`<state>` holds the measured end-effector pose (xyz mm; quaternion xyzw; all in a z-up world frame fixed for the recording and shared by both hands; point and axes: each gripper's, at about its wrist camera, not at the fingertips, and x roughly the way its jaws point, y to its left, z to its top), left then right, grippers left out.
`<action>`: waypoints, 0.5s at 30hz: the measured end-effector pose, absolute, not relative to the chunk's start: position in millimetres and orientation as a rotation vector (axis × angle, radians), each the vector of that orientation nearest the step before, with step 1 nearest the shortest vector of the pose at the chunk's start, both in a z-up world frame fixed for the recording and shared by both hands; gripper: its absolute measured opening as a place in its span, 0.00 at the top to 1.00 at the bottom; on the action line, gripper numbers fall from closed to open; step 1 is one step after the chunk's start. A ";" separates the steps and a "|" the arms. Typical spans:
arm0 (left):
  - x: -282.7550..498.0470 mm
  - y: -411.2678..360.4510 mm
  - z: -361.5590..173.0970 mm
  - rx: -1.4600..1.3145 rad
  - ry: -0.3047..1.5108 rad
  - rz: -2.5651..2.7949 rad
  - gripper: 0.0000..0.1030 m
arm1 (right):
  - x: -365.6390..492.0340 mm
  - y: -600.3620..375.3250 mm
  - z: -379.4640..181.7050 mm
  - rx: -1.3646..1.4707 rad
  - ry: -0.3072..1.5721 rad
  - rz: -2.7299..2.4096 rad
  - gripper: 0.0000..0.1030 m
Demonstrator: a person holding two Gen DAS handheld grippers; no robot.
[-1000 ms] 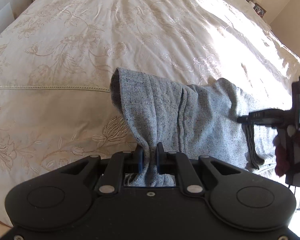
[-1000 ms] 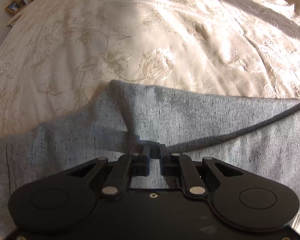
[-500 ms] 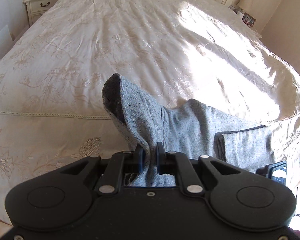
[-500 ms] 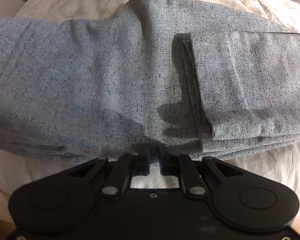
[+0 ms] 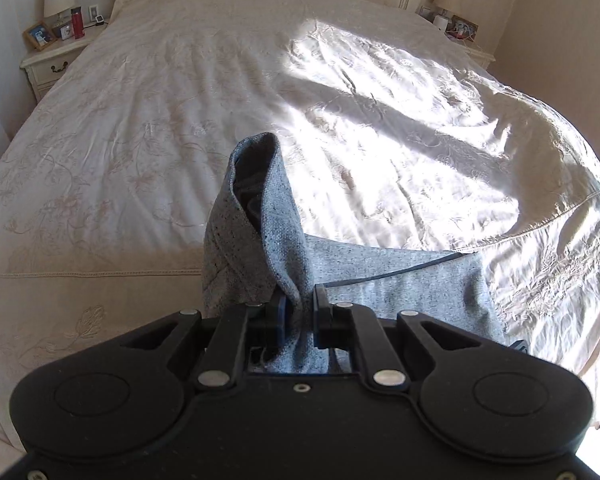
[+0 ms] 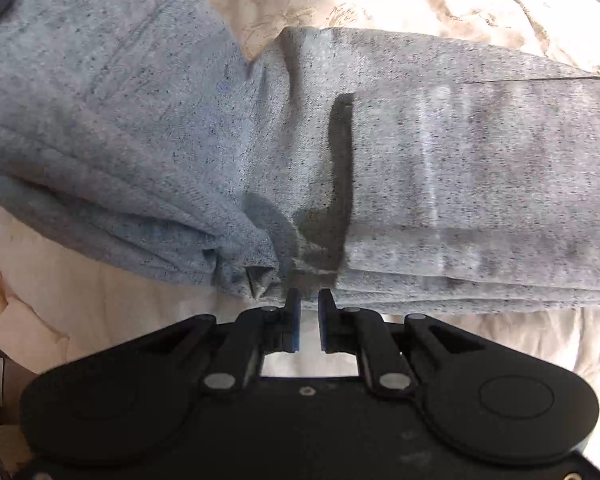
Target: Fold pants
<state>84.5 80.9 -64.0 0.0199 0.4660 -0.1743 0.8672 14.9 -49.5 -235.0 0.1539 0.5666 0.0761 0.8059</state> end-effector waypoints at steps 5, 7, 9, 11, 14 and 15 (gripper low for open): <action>78.5 15.3 -75.5 0.070 1.003 -0.418 0.85 | -15.0 -120.4 -215.8 0.331 1.184 0.119 0.88; 75.0 -15.1 -85.0 0.097 1.013 -0.452 0.85 | -19.7 -147.7 -211.3 0.344 1.177 0.084 0.88; 75.4 -43.1 -98.6 0.122 1.036 -0.478 0.83 | -26.3 -171.2 -208.7 0.355 1.171 0.045 0.88; 75.9 -71.7 -114.8 0.142 1.070 -0.505 0.83 | -31.0 -194.2 -207.3 0.365 1.166 0.005 0.88; 70.4 -107.5 -126.8 0.183 1.094 -0.529 0.79 | -35.5 -222.7 -204.4 0.384 1.162 -0.046 0.82; 67.7 -112.4 -126.8 0.196 1.090 -0.530 0.79 | -37.2 -228.9 -200.3 0.385 1.156 -0.056 0.76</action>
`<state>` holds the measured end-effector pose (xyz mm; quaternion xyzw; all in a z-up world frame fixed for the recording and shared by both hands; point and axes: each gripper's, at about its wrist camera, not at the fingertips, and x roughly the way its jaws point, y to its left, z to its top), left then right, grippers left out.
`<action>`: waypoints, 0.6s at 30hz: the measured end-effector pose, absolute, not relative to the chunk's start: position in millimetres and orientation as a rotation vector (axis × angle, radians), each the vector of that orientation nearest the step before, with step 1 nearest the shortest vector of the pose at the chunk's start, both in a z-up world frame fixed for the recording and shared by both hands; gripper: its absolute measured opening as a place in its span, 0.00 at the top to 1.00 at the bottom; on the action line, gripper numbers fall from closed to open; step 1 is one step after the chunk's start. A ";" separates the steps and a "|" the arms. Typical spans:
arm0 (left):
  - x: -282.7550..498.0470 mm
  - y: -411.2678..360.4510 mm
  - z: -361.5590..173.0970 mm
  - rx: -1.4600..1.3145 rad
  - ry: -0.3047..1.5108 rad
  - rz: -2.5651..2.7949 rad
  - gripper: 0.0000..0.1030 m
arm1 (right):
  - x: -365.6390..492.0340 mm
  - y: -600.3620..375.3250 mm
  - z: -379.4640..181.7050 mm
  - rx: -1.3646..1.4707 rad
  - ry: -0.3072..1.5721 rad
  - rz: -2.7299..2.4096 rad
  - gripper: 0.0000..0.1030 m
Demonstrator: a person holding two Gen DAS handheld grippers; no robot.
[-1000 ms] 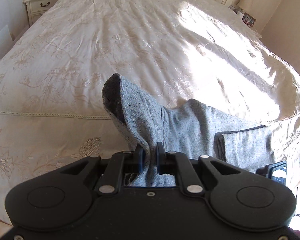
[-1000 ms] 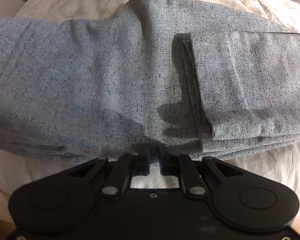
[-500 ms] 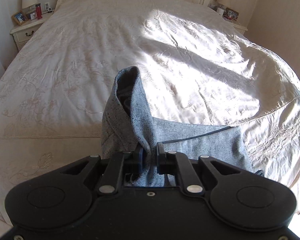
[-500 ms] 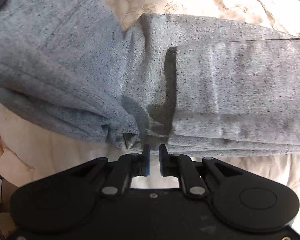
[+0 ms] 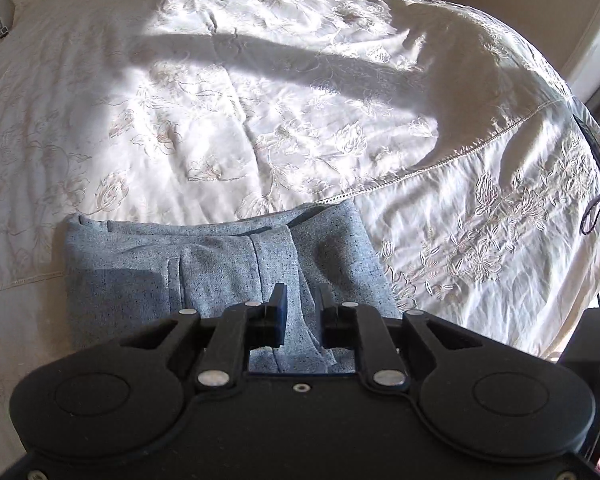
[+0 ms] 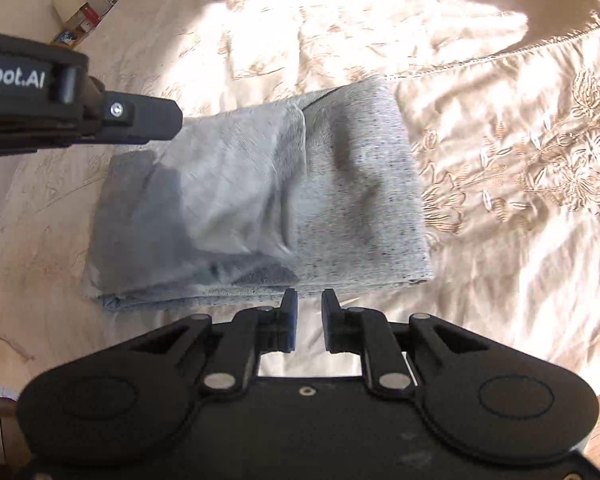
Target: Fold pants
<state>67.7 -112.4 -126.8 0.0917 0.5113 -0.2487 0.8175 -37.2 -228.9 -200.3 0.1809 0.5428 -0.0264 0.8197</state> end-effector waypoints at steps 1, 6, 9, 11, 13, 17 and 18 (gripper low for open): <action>63.8 -114.0 -124.1 0.197 1.081 -0.528 0.79 | -37.9 -234.7 -195.9 0.382 1.146 -0.063 0.74; 64.7 -84.1 -129.4 0.182 1.110 -0.426 0.72 | -23.3 -252.2 -178.0 0.363 1.064 -0.030 0.42; 66.1 -49.8 -144.0 0.195 1.147 -0.309 0.72 | 1.7 -254.8 -176.5 0.384 1.030 0.019 0.22; 65.0 -20.6 -154.9 0.194 1.187 -0.217 0.72 | 16.5 -253.0 -178.3 0.400 1.023 0.053 0.20; 63.9 5.8 -163.5 0.175 1.231 -0.137 0.73 | 37.1 -245.3 -187.5 0.401 1.042 0.086 0.15; 62.5 40.6 -178.7 0.155 1.343 0.006 0.73 | 64.4 -228.4 -211.7 0.366 1.129 0.132 0.13; 61.9 45.7 -181.0 0.145 1.361 0.028 0.73 | 67.3 -225.4 -216.5 0.360 1.154 0.142 0.13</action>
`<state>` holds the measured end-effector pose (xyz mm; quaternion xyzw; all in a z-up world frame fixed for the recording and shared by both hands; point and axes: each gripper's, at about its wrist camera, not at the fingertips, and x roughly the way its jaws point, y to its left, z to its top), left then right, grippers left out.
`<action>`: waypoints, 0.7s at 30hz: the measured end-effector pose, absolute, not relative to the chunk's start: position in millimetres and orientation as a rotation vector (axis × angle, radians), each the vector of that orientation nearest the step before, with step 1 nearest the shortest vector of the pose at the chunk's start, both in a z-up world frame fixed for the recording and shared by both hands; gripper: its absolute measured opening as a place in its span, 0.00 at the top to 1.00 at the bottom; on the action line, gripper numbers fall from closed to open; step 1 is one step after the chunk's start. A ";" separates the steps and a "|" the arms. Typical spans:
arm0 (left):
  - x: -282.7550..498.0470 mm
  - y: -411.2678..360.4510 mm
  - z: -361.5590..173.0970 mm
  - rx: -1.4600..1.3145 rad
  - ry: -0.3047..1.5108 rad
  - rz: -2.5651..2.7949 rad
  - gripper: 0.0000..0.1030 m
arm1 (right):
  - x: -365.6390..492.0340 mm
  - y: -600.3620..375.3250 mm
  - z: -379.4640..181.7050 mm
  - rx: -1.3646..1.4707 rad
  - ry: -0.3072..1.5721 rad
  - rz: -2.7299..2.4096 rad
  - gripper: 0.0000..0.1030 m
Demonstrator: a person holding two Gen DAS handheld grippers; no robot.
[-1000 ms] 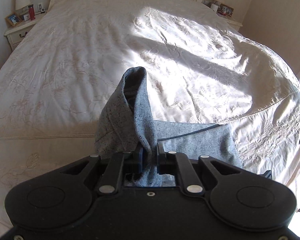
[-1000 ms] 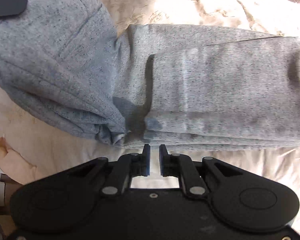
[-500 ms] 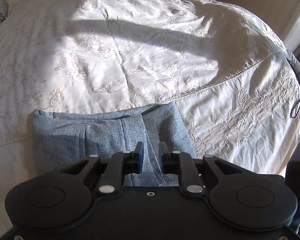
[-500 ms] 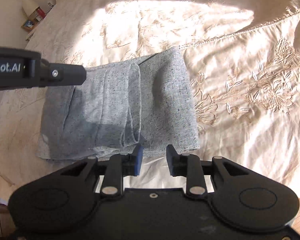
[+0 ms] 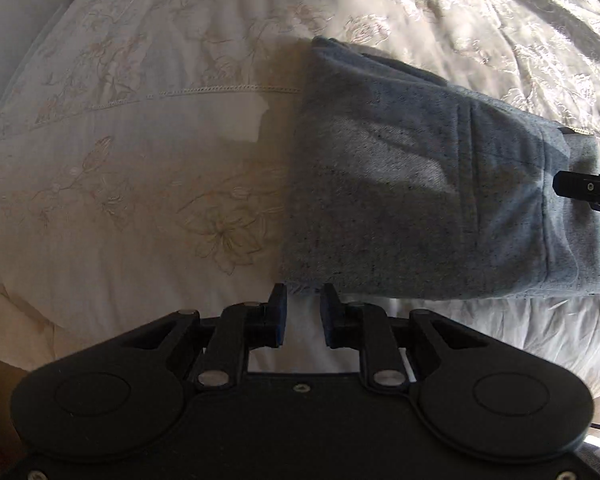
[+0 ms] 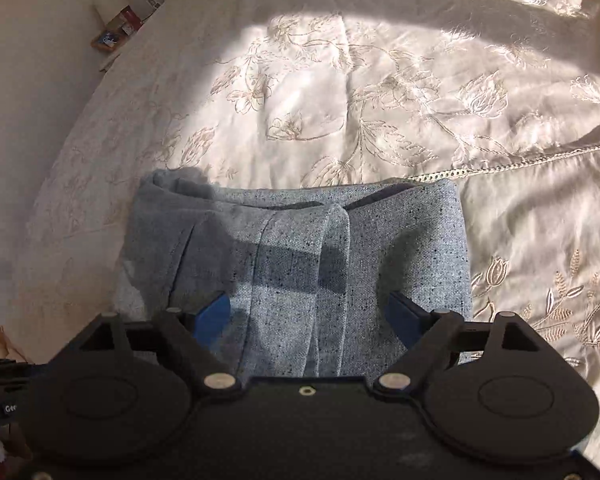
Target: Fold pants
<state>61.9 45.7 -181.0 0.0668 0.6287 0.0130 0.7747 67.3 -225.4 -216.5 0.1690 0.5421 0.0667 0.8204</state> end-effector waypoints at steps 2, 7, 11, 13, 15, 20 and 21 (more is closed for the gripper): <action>60.8 51.3 -182.8 0.111 1.384 0.045 0.73 | 73.4 -219.8 -232.2 0.352 1.204 0.164 0.13; 56.5 50.4 -180.6 0.082 1.400 0.048 0.73 | 79.2 -212.5 -263.7 0.371 1.257 0.177 0.08; 56.0 47.0 -180.9 0.070 1.412 0.035 0.73 | 83.0 -210.2 -270.9 0.415 1.273 0.190 0.07; 56.6 46.7 -182.2 0.066 1.418 0.031 0.73 | 83.2 -208.9 -270.3 0.433 1.281 0.221 0.14; 56.5 46.9 -183.4 0.061 1.424 0.031 0.73 | 85.4 -208.1 -269.4 0.474 1.297 0.247 0.54; 56.0 50.9 -186.9 0.044 1.434 0.029 0.73 | 77.5 -215.3 -244.4 0.497 1.266 0.228 0.86; 54.6 51.6 -186.6 0.043 1.432 0.026 0.73 | 77.0 -217.3 -237.5 0.507 1.263 0.229 0.87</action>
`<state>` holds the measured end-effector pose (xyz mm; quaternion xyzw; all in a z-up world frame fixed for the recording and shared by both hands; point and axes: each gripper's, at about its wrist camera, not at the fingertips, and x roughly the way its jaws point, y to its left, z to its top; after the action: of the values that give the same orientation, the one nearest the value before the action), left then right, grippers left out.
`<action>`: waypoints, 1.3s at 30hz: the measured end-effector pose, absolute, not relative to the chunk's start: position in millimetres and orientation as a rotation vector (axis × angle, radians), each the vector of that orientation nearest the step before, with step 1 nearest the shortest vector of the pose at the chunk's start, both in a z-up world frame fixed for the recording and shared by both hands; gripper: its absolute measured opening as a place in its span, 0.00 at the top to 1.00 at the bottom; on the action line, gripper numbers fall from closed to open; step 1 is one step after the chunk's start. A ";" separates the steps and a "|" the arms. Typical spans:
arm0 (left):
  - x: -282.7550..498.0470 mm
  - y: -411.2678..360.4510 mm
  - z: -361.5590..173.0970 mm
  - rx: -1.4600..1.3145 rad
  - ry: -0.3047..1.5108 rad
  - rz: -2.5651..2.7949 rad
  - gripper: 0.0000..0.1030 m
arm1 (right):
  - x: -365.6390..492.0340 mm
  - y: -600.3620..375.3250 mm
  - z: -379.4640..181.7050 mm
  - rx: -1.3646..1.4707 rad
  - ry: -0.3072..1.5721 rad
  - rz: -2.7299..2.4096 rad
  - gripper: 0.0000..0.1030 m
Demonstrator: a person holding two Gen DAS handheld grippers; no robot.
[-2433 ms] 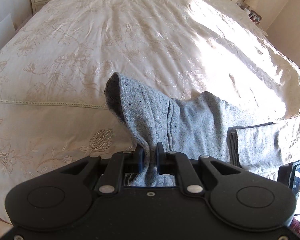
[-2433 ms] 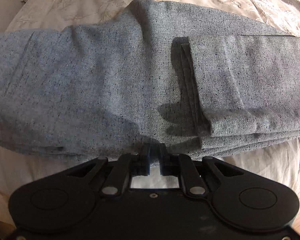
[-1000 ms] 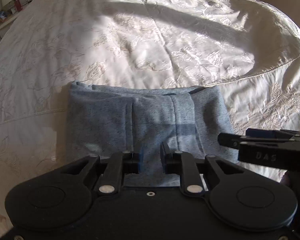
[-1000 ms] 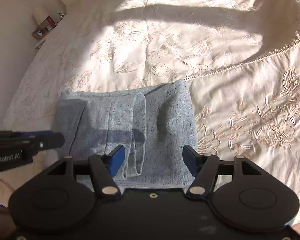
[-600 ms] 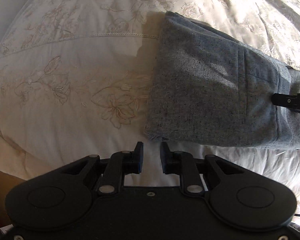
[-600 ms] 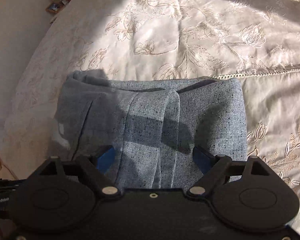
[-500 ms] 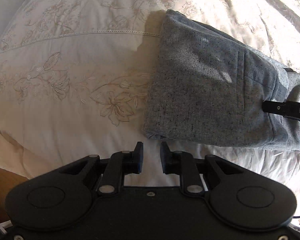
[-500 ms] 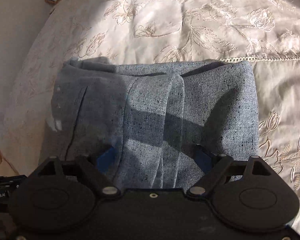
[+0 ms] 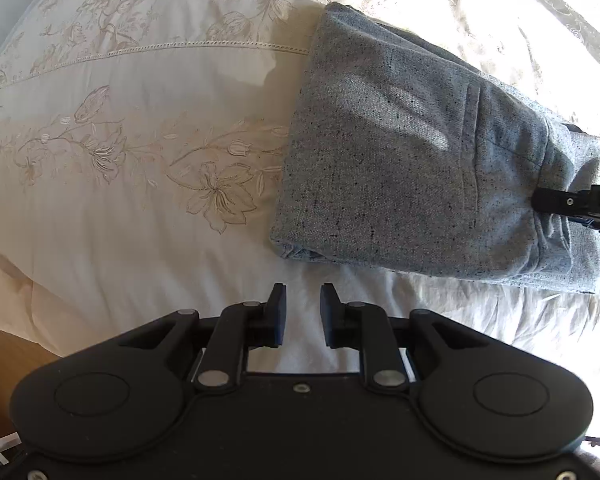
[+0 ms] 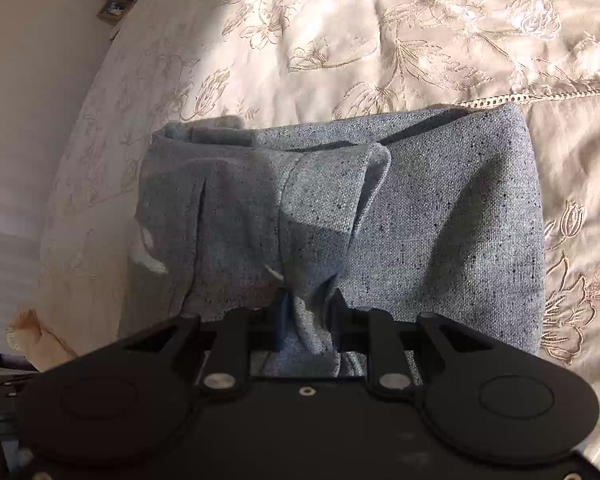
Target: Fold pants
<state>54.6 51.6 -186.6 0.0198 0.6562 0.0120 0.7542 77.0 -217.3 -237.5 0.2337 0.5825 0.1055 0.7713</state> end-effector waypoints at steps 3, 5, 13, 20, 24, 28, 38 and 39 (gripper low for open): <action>44.5 53.4 -185.9 0.064 1.411 0.004 0.73 | 80.4 -215.7 -208.9 0.506 1.233 0.250 0.88; 34.6 53.1 -190.2 0.103 1.406 -0.003 0.73 | 85.1 -211.3 -194.8 0.484 1.217 0.260 0.88; 0.7 80.0 -206.9 0.027 1.452 0.034 0.73 | 85.3 -231.8 -218.0 0.459 1.248 0.090 0.13; -16.0 93.4 -206.0 0.011 1.441 0.045 0.73 | 75.9 -234.7 -265.3 0.495 1.297 0.102 0.09; -21.0 93.5 -207.4 0.024 1.431 0.030 0.73 | 80.3 -208.3 -268.4 0.510 1.320 0.258 0.24; -23.8 83.1 -203.3 0.041 1.389 -0.003 0.73 | 84.3 -185.2 -245.7 0.403 1.313 0.266 0.70; -22.9 -7.3 -198.2 0.279 1.129 -0.185 0.68 | 101.9 -177.7 -133.5 0.398 1.181 0.364 0.83; -21.0 -18.6 -200.9 0.313 1.105 -0.202 0.68 | 102.4 -175.4 -126.8 0.384 1.171 0.374 0.83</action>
<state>-21.0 -18.6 -200.9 0.1476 0.5216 -0.0955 0.8349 102.4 -175.4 -126.8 0.1788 0.5460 0.1743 0.7997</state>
